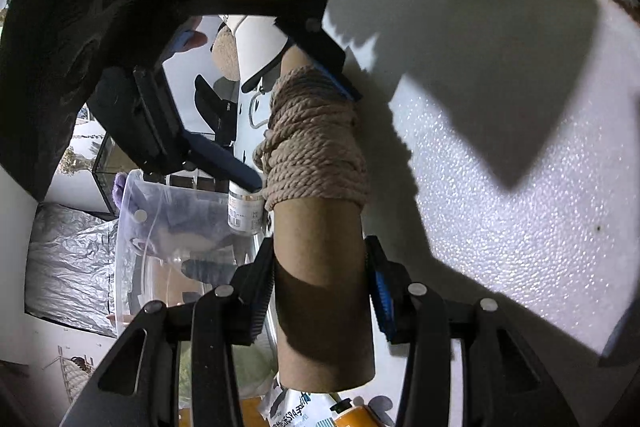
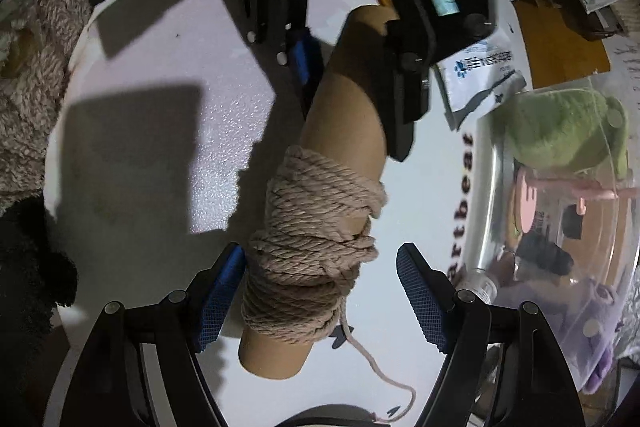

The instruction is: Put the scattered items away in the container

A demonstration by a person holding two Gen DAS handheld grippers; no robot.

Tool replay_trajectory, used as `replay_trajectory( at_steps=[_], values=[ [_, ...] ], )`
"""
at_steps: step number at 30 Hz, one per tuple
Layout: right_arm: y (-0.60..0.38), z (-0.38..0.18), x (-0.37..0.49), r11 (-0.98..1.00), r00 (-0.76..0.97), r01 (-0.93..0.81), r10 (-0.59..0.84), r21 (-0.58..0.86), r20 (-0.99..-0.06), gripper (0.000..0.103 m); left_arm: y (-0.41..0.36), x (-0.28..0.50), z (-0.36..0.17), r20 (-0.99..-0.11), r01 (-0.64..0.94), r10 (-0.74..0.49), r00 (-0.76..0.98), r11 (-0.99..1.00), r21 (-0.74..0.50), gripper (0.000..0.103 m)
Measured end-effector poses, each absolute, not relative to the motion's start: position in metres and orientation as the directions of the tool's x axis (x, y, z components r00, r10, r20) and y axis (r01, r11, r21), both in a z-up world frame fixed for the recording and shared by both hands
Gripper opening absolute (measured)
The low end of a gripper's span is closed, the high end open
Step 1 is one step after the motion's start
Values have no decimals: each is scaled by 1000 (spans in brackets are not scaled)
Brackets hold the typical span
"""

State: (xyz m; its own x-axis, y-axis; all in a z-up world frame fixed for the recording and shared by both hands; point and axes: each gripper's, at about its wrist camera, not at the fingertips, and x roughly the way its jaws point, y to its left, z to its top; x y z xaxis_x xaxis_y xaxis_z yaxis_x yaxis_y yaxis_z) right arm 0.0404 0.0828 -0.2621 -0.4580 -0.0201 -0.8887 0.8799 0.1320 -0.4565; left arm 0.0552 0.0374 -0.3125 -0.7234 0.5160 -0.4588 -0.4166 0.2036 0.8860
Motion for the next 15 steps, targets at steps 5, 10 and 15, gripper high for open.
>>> replay_trajectory(
  at_steps=[5, 10, 15],
  values=[
    [88, -266, 37, 40, -444, 895, 23, -443, -895, 78, 37, 51, -311, -477, -447, 498, -724, 189, 875, 42],
    [92, -260, 36, -147, -392, 907, 53, -395, -919, 64, 38, 49, -309, -491, -468, 486, -723, 177, 866, 42],
    [91, -255, 35, -295, -362, 885, 52, -361, -931, 53, 40, 46, -307, -496, -474, 482, -723, 176, 863, 42]
  ],
)
